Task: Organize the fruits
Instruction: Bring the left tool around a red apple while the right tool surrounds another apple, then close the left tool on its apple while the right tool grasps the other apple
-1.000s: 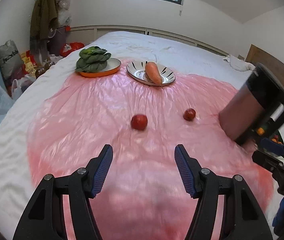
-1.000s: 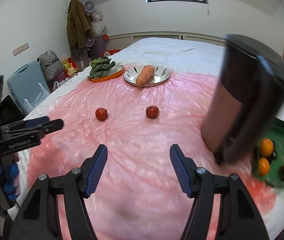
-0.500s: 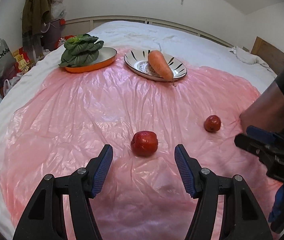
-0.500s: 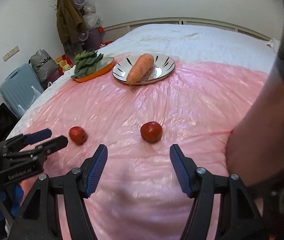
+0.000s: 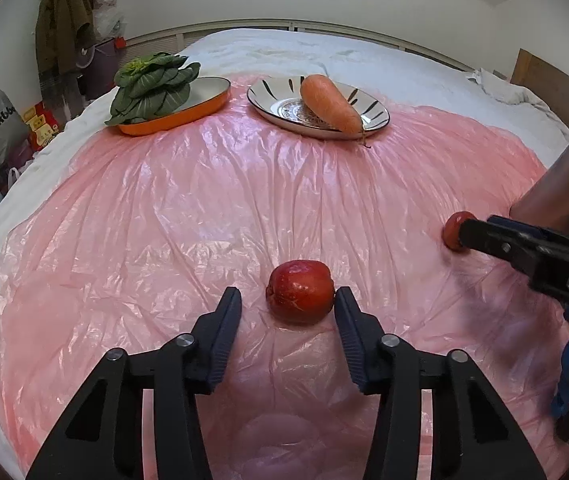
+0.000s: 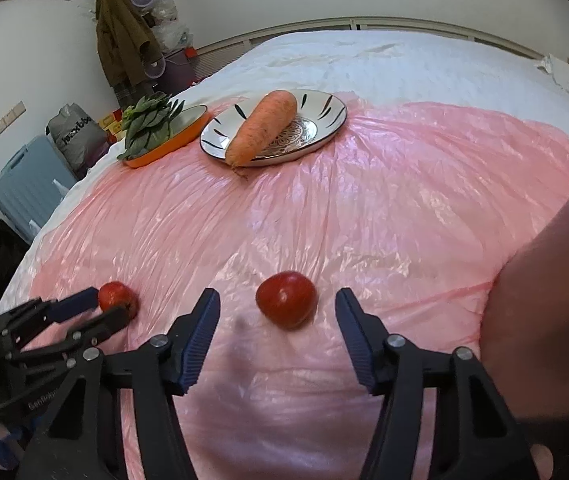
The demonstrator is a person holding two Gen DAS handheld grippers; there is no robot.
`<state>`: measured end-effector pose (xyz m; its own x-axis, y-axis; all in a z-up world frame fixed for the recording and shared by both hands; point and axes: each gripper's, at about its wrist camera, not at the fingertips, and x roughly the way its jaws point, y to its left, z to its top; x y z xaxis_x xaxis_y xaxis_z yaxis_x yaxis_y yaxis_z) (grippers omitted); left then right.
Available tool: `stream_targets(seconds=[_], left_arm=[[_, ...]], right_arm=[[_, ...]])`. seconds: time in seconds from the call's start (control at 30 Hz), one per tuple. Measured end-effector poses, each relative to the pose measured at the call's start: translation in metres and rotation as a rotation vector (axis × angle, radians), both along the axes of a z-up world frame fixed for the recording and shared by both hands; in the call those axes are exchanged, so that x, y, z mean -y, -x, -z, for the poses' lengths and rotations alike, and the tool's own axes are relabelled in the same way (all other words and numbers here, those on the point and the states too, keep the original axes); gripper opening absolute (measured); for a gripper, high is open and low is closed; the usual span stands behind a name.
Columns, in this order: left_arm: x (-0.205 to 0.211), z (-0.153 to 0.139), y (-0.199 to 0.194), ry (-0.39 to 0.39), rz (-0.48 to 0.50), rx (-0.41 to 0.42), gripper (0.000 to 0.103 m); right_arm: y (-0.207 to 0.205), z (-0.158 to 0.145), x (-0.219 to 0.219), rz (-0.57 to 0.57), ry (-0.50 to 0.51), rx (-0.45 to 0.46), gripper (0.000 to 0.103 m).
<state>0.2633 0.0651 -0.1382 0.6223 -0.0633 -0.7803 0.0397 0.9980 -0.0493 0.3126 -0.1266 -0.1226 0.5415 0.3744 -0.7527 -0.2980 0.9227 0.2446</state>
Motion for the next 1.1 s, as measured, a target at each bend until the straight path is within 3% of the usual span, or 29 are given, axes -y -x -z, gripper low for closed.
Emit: stream_targets(seconds=[0.17, 0.3, 0.4, 0.47, 1.1], left_arm=[[0.005, -0.001, -0.002, -0.019, 0.017, -0.001, 0.038], [0.005, 0.003, -0.007, -0.028, 0.018, -0.026, 0.038], [0.004, 0.005, -0.009, -0.024, 0.017, -0.037, 0.038], [0.003, 0.005, -0.011, -0.008, 0.018, -0.040, 0.030], [-0.008, -0.012, 0.007, 0.060, 0.004, -0.006, 0.030]], right_arm=[[-0.007, 0.006, -0.004, -0.015, 0.006, -0.011, 0.067], [-0.010, 0.011, -0.007, -0.017, 0.010, -0.024, 0.066], [-0.012, 0.014, -0.008, -0.022, 0.008, -0.030, 0.051], [-0.013, 0.015, -0.008, -0.027, 0.007, -0.033, 0.029], [0.008, -0.008, 0.003, -0.036, -0.007, 0.008, 0.029]])
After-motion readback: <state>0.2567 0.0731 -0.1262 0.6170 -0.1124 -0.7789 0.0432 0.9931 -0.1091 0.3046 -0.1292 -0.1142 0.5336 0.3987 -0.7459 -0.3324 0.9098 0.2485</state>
